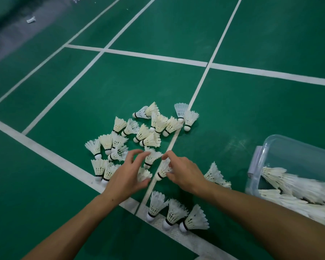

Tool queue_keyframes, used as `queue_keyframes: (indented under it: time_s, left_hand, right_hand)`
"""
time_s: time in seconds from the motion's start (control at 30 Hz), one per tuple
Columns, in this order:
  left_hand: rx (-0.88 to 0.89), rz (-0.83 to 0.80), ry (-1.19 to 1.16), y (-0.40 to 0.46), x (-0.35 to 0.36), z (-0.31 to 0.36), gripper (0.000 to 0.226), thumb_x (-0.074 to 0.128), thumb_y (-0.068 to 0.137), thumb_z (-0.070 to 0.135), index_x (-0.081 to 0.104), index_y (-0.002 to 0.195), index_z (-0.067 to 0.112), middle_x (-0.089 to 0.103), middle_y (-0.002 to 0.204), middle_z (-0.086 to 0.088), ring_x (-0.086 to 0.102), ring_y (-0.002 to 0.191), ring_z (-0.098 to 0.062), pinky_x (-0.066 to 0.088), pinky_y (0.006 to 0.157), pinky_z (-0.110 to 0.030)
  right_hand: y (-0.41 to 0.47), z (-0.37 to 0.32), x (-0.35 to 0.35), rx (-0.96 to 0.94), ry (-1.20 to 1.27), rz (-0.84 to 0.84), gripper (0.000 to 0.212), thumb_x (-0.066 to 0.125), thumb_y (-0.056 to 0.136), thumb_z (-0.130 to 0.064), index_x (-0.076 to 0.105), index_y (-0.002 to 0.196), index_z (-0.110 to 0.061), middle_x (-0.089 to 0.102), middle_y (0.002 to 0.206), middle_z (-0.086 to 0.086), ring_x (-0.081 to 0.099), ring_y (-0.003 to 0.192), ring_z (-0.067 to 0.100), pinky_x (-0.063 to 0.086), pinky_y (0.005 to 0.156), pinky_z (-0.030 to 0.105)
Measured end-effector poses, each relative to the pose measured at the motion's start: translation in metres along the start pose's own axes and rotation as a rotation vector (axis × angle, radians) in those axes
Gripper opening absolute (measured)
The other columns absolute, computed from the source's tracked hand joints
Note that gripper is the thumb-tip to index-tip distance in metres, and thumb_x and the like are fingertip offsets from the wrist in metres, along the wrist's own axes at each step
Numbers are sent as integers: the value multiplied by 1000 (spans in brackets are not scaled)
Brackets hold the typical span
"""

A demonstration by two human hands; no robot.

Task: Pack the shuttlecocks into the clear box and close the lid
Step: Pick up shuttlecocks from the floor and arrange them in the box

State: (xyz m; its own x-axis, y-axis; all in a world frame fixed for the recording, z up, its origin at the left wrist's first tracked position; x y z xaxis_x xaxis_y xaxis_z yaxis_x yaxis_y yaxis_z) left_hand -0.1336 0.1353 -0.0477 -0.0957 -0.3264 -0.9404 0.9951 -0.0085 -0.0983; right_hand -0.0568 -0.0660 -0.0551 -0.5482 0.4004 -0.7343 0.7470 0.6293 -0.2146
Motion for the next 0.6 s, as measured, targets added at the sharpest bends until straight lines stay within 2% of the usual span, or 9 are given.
queue_keyframes:
  time_s: [0.1, 0.17, 0.27, 0.33, 0.47, 0.6]
  left_hand:
    - [-32, -52, 29, 30, -1, 14, 108, 89, 75, 48, 22, 158, 42, 15, 166, 3, 71, 83, -17, 65, 72, -40]
    - [-49, -109, 44, 45, 0, 19, 107, 90, 71, 54, 27, 157, 39, 17, 164, 4, 70, 83, -14, 65, 75, -39]
    - [-44, -171, 86, 59, 3, 22, 84, 85, 70, 63, 49, 139, 31, 37, 147, 9, 65, 91, -11, 62, 80, -35]
    - [-30, -196, 112, 64, 6, 22, 70, 81, 71, 67, 54, 124, 30, 48, 129, 13, 61, 96, -9, 61, 82, -32]
    - [34, -136, 187, 64, 4, 28, 43, 76, 80, 64, 53, 92, 29, 54, 96, 13, 54, 79, -4, 54, 69, -23]
    - [37, -124, 199, 61, 4, 29, 38, 79, 86, 53, 52, 81, 26, 55, 81, 10, 49, 69, -3, 41, 59, -17]
  right_hand:
    - [-1, 11, -15, 27, -10, 22, 48, 69, 99, -21, 40, 136, -32, 70, 106, 3, 67, 92, 22, 61, 80, 45]
    - [-2, 15, -25, 32, -27, 38, 46, 68, 99, -21, 40, 134, -33, 69, 104, 2, 67, 90, 23, 60, 77, 46]
    - [-4, 17, -42, 20, -52, 62, 46, 65, 98, -19, 40, 134, -31, 70, 104, 3, 66, 85, 23, 60, 74, 47]
    - [-7, 14, -56, 6, -59, 70, 46, 65, 98, -18, 41, 135, -30, 71, 107, 4, 67, 86, 24, 60, 74, 46]
    - [-24, 6, -98, -22, -9, 83, 48, 67, 96, -17, 44, 136, -31, 70, 101, 0, 68, 88, 21, 60, 79, 46]
    - [-60, 10, -165, -40, 105, 124, 50, 75, 94, -15, 50, 137, -28, 65, 98, -8, 65, 82, 6, 56, 72, 27]
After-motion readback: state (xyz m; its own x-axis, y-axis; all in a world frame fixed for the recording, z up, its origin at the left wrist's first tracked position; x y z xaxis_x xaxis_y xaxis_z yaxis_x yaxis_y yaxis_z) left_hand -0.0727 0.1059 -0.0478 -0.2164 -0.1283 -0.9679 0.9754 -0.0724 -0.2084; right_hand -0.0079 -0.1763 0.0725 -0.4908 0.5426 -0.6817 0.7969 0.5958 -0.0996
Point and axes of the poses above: each hand's wrist, its own y-axis towards the middle knuckle, its own x-axis out of the palm, z = x × y, the point moved 3 cm from there along y, towards the middle knuckle
